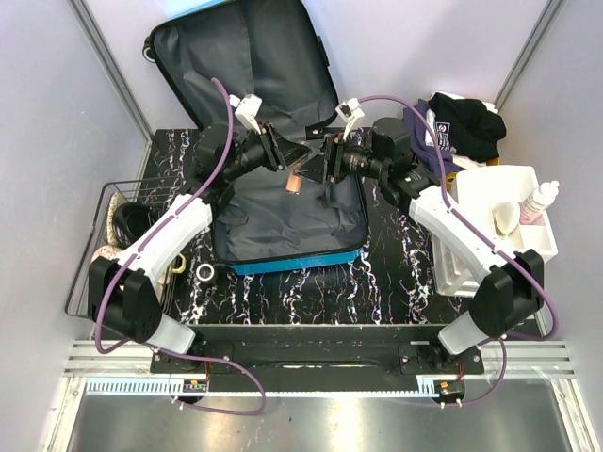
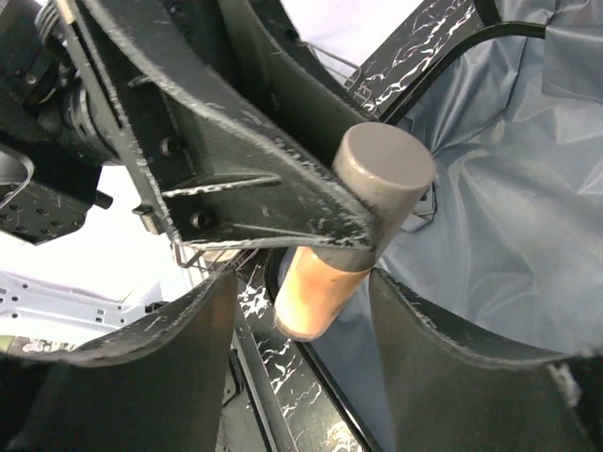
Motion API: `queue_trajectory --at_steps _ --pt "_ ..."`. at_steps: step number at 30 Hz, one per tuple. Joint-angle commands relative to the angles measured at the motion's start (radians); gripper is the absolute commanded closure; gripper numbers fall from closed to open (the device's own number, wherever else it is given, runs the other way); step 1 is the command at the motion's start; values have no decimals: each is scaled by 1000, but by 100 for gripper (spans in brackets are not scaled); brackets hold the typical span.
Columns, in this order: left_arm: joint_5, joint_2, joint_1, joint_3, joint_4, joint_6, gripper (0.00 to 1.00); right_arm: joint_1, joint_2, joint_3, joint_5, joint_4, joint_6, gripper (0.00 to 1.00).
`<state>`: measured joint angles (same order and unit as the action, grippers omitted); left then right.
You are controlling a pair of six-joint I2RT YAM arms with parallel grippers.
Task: Open, take out, and arrange the luggage
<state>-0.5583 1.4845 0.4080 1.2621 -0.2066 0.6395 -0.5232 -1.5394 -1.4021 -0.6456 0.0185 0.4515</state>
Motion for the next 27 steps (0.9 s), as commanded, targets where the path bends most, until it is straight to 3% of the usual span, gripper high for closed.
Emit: queue_trajectory --at_steps 1,4,10,12,14,15,18,23,27 --pt "-54 -66 15 -20 -201 86 100 -26 -10 -8 41 -74 21 36" --pt "-66 -69 21 -21 -215 101 100 -26 -5 -9 83 -57 3 44" --pt "-75 -72 35 -30 -234 114 100 -27 -2 -20 144 -37 3 46" --pt "-77 -70 38 -30 -232 112 100 -24 -5 -28 150 -38 3 63" --pt "-80 -69 40 -27 -226 114 78 -24 -4 -31 150 -38 -2 88" --pt "-84 -70 35 -26 -218 109 56 -24 -1 -31 152 -38 -5 94" --pt "-109 -90 -14 -13 -144 62 18 -21 21 -31 173 -41 -30 100" --pt "-178 -156 -112 -27 10 -157 12 -12 48 -40 193 -57 -63 100" --pt "-293 -187 -78 -85 94 -320 12 -11 53 -43 156 -92 -39 100"
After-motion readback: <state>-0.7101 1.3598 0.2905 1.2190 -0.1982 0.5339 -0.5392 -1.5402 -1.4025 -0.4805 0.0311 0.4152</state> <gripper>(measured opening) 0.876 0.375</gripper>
